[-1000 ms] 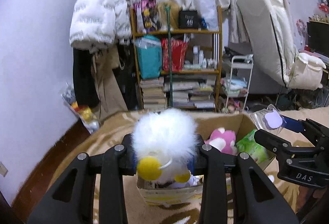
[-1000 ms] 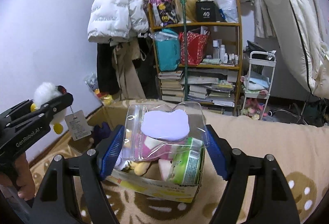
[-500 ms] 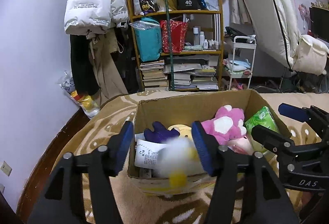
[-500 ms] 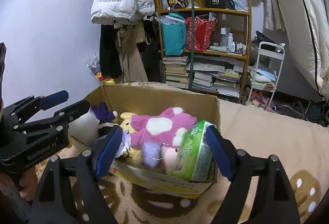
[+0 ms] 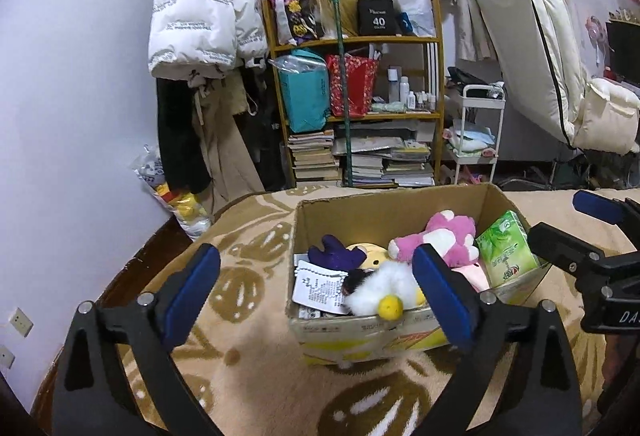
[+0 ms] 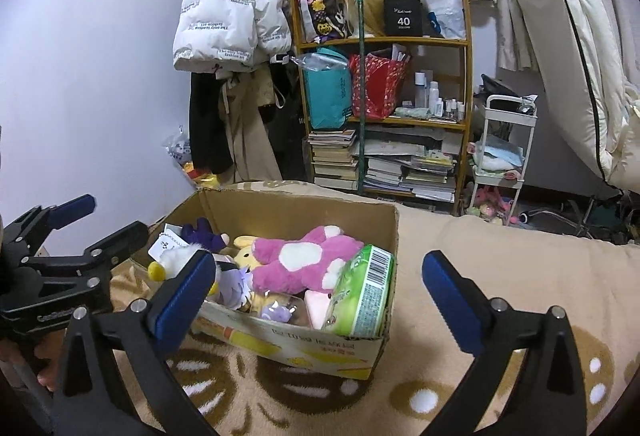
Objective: Organize soft objects
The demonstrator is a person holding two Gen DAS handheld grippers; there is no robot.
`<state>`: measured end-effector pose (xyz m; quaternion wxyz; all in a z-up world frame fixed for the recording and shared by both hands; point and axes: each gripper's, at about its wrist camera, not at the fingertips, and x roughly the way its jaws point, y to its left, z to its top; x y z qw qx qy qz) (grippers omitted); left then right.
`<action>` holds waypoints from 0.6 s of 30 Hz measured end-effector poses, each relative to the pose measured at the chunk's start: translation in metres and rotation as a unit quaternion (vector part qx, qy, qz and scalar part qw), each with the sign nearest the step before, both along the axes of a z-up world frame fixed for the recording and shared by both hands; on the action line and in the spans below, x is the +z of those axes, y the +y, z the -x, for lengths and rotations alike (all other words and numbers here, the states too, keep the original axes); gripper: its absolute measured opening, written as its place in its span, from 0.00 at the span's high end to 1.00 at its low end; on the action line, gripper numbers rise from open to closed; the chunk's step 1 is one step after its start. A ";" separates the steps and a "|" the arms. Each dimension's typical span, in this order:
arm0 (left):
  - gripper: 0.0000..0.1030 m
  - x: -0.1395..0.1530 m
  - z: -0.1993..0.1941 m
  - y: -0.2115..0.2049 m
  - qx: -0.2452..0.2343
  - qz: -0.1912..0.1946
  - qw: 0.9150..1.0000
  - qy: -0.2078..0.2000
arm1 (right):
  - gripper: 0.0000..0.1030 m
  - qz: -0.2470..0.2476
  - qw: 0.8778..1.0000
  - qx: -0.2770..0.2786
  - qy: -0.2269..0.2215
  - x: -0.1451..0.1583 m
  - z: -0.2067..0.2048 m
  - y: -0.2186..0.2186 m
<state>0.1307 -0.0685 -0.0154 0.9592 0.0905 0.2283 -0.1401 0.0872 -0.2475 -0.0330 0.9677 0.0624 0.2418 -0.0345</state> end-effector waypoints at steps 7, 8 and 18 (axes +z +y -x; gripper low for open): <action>0.04 0.013 0.023 0.009 0.004 -0.005 1.000 -0.007 | 0.00 0.005 1.000 -0.009 -0.017 0.014 0.024 0.000; 0.02 0.016 0.029 0.011 0.006 -0.008 1.000 -0.011 | 0.00 0.005 1.000 -0.011 -0.020 0.016 0.029 -0.001; 0.02 0.034 0.079 0.031 0.022 -0.001 0.999 -0.030 | 0.00 0.001 0.998 -0.027 -0.050 0.040 0.072 -0.001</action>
